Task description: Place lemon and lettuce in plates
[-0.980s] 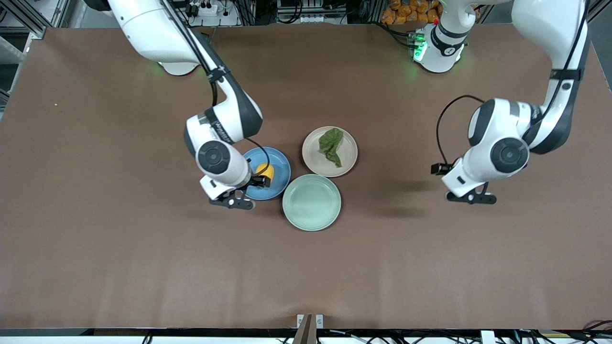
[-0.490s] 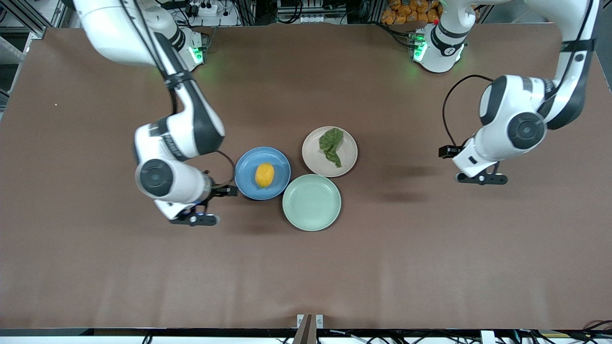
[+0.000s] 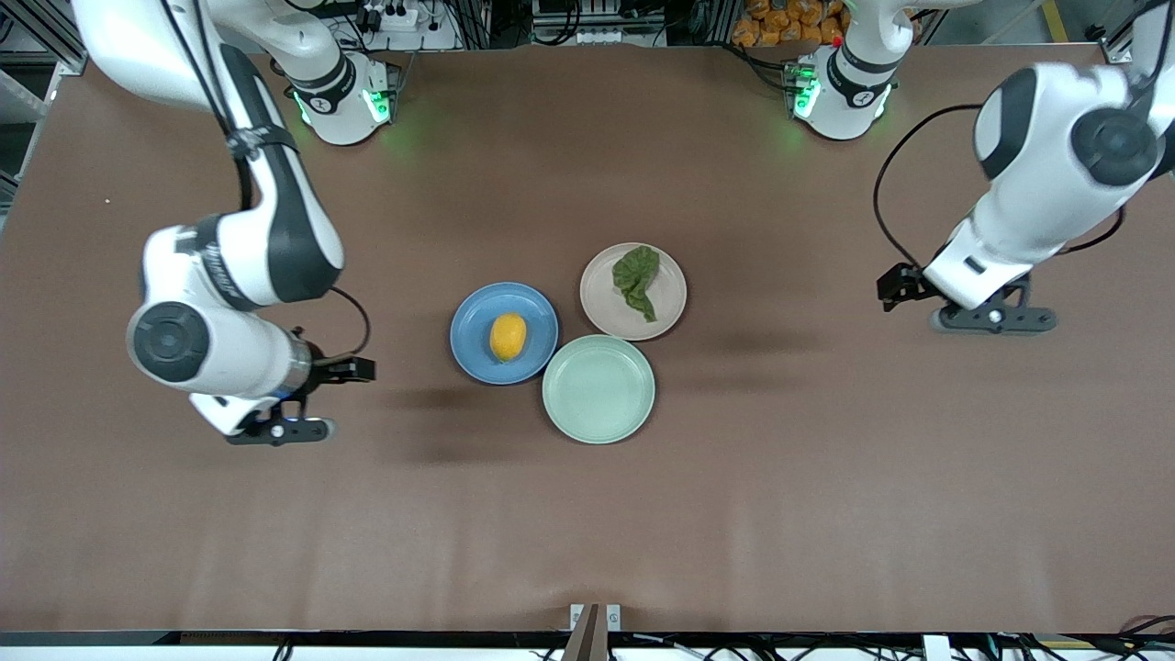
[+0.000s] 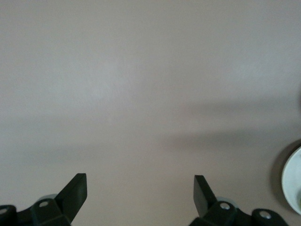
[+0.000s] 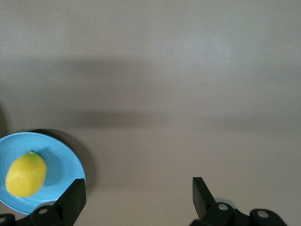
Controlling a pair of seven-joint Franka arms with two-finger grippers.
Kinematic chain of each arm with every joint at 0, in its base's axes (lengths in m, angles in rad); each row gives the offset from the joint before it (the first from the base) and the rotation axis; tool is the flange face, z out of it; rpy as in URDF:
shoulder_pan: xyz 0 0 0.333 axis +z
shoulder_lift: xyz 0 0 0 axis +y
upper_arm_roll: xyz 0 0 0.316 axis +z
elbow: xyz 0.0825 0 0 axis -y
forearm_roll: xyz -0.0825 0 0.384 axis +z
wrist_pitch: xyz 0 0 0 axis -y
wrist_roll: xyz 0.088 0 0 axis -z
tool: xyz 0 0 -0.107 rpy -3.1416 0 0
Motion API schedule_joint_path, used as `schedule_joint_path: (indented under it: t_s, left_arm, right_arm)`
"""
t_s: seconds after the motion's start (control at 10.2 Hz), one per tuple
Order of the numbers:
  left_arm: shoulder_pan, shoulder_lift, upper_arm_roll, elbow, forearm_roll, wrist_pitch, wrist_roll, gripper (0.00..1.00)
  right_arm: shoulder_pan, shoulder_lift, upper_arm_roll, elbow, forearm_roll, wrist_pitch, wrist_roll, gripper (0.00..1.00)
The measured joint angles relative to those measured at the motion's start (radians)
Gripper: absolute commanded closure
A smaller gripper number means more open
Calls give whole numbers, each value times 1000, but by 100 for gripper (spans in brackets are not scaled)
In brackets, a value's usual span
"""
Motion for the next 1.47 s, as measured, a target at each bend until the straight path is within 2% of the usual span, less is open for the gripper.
schedule_joint_path:
  t_s: [0.2, 0.49, 0.78, 1.18, 1.47]
  left_arm:
    - [0, -46, 3, 26, 0, -30, 25, 0]
    - [-1, -59, 5, 154, 0, -202, 26, 0]
    - [-2, -56, 6, 239, -20, -297, 26, 0]
    - [-1, 6, 7, 390, -47, -465, 26, 0]
    - [4, 24, 11, 416, -47, -475, 27, 0]
  right_arm:
    - [-54, -39, -1, 10, -7, -54, -90, 0]
    - [-128, -90, -4, 23, -8, -116, -190, 0]
    - [-135, -179, -42, 26, -9, -180, -197, 0]
    - [-137, -341, -49, -94, -9, -210, -197, 0]
    - [-137, -417, -49, -125, -9, -253, -197, 0]
